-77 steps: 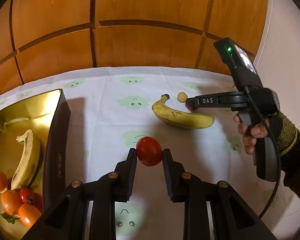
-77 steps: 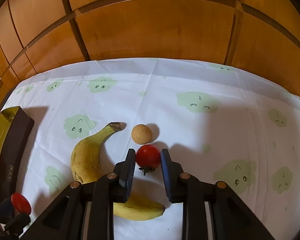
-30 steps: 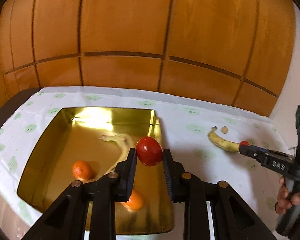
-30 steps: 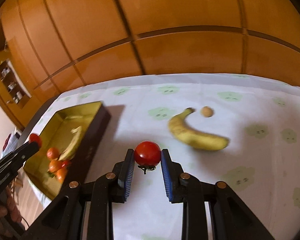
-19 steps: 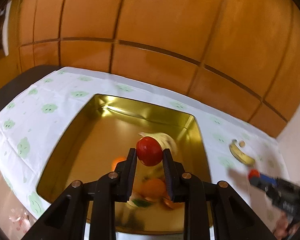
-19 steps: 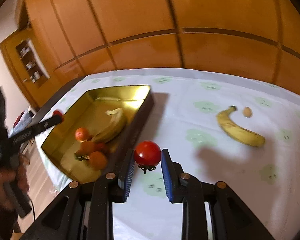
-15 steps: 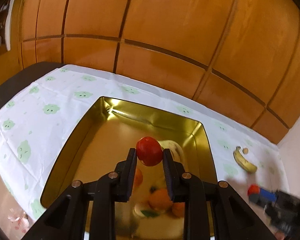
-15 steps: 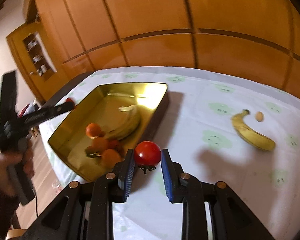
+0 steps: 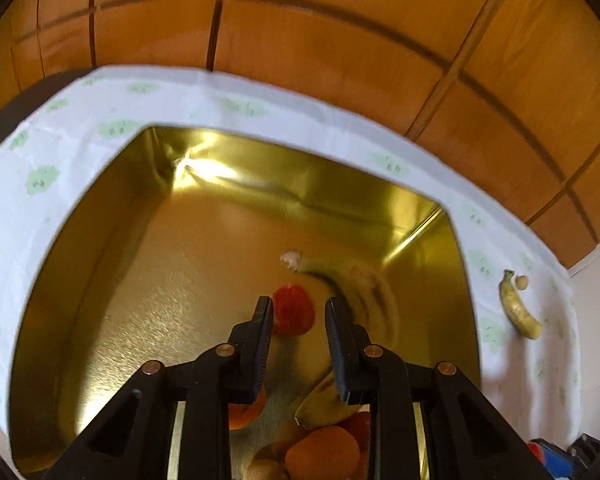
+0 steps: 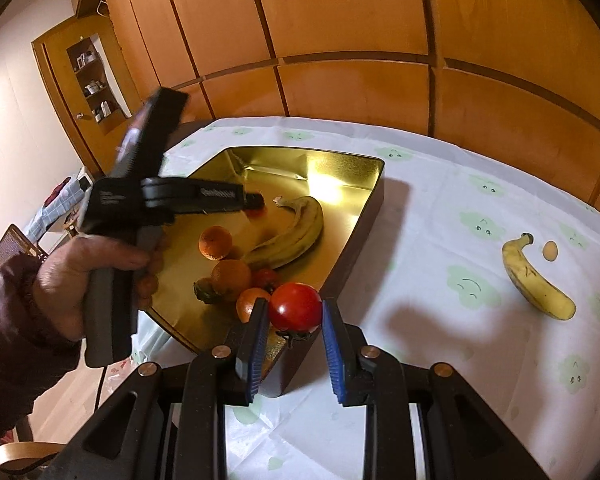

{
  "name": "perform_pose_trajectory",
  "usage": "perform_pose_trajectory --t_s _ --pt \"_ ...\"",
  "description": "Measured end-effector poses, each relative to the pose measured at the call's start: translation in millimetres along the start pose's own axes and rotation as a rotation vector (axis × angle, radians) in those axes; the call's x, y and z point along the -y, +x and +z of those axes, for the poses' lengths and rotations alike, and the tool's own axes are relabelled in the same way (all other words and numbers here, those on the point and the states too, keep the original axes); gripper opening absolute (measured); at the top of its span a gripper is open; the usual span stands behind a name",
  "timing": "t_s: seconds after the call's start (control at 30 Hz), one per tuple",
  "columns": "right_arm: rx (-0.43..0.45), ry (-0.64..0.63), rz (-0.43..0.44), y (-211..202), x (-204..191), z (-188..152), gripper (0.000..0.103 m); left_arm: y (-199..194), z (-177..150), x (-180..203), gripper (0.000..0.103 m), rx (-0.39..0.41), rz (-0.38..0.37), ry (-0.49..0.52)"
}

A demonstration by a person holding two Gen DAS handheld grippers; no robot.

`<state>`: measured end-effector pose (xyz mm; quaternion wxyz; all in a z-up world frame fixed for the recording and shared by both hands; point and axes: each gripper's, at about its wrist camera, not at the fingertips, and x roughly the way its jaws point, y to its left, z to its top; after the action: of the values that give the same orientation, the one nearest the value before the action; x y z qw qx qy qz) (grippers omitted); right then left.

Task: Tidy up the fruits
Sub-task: 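Carry the tomato into the gold tray and open the left tool while the right tool holds its tomato, then lower the tomato into the tray and open the right tool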

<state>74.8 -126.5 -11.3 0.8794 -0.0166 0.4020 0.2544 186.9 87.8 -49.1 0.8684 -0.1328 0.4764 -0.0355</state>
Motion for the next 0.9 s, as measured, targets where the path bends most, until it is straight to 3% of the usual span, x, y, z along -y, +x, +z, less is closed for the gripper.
perform_pose_trajectory --t_s 0.17,0.27,0.5,0.9 --pt "-0.001 0.003 -0.001 0.7 1.2 1.3 0.027 -1.9 -3.0 -4.2 0.032 0.011 0.009 -0.035" --pt "-0.002 -0.001 0.001 3.2 -0.6 3.7 0.027 -21.3 -7.4 -6.6 0.043 0.065 0.034 -0.040" --pt "-0.008 -0.036 -0.007 15.8 -9.1 11.3 0.027 -77.0 -37.1 -10.3 0.053 0.207 0.101 -0.009" --pt "-0.055 -0.128 -0.081 55.4 -22.1 25.2 0.027 -115.5 -83.3 -20.9 0.057 0.248 0.138 -0.007"
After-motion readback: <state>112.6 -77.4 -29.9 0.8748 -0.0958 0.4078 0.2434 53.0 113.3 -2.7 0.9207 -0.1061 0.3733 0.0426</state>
